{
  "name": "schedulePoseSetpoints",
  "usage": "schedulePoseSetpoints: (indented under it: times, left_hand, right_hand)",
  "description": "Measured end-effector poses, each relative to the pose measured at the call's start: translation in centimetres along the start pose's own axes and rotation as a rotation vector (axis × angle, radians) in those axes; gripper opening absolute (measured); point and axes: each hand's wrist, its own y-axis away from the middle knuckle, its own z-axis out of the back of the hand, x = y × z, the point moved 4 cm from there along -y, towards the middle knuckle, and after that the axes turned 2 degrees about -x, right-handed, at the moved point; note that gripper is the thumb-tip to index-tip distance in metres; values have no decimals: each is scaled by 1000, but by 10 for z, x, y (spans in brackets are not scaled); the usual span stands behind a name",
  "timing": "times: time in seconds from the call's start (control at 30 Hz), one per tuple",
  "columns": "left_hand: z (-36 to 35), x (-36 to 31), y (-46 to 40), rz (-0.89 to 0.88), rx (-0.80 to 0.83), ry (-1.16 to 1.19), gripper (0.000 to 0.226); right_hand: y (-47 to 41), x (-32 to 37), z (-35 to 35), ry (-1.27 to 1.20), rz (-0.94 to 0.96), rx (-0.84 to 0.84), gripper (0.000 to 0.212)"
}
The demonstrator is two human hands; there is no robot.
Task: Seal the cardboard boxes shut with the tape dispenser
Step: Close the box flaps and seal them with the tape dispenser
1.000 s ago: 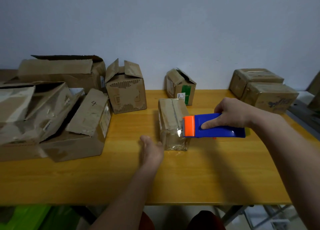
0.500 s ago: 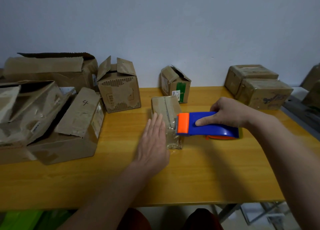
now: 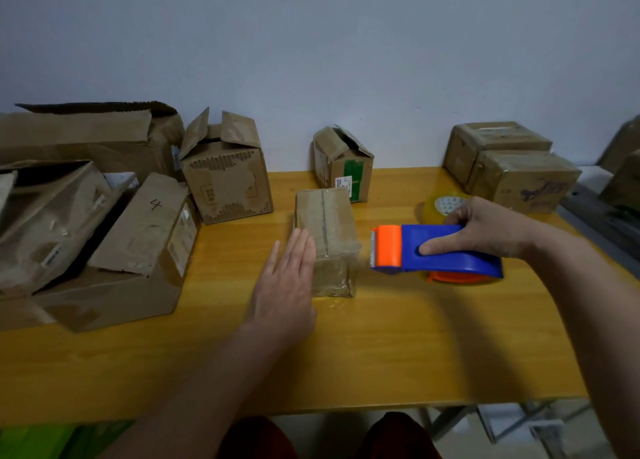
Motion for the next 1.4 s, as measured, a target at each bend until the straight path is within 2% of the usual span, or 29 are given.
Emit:
schedulePoseSetpoints:
  times: [0.2,0.3,0.37,0.43,0.53,0.63,0.87,0.97,1.2,1.4]
  left_hand:
    - [14,-8,-2,-44,-9,172,97]
    - [31,0,-8,-3,-80,280,76]
    - [43,-1,-17,-1,-195,253,63]
    - [44,-18,-23,-114,-231,244,71]
    - [23,-39,-24,-262,-106,181,90]
    - [9,-32,-25,-257,-112,73,102]
    - [10,-33,-28,-256,-80,60,111]
    - [12,-35,-28,-238,-59,50,112]
    - [13,-41,-29,-228,-59,-2,111]
    - [16,-43,-30,-208,-36,42,112]
  right_hand:
    - [5,-12,6,24,-35,-57,70]
    - [1,-10,-1,55,-42,-57,67]
    - [0,-9,-3,74,-49,-39,63]
    - [-2,-9,-5,91,-42,-26,62]
    - [-4,-10,-5,94,-32,-28,63]
    - [-1,-16,2,65,-43,-18,60]
    - [11,-25,7,9,-42,59,57]
    - [8,-17,3,119,-95,37,49]
    - [-1,36,-11,602,-134,-167,57]
    - [2,63,-20,671,-95,-268,55]
